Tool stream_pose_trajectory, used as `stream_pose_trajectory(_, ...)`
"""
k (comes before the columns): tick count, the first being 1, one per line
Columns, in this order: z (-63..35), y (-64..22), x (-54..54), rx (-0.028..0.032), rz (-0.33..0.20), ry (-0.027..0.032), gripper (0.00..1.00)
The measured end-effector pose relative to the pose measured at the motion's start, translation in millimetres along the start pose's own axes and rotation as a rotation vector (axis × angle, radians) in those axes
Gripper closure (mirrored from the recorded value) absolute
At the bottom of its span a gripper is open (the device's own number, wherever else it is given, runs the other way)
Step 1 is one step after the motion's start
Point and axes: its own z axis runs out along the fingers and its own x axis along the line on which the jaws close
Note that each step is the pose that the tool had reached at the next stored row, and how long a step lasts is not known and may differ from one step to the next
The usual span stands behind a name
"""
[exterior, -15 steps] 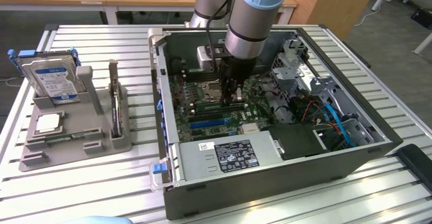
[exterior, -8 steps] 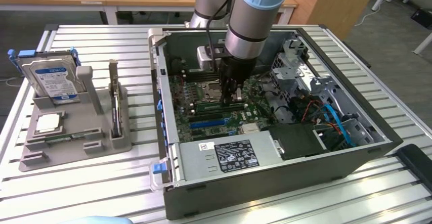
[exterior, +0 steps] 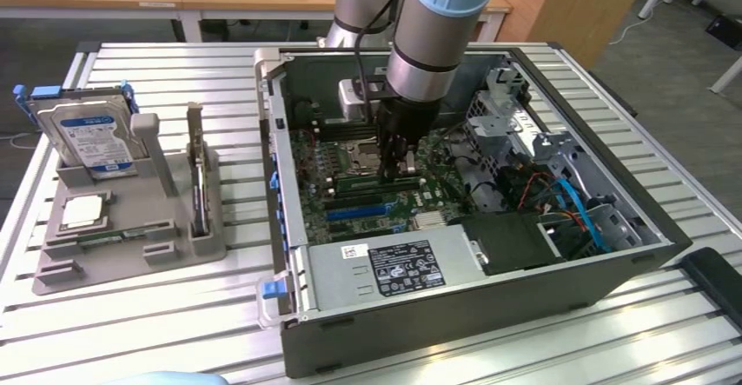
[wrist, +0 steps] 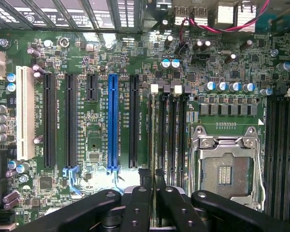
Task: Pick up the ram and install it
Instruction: 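Insert the ram into the slot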
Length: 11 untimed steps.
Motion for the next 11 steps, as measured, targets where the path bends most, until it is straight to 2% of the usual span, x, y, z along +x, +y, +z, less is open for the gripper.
stream_pose_trajectory(11,0.7,-1.3,0.0,-0.0019,0.000,0.0000,0.87)
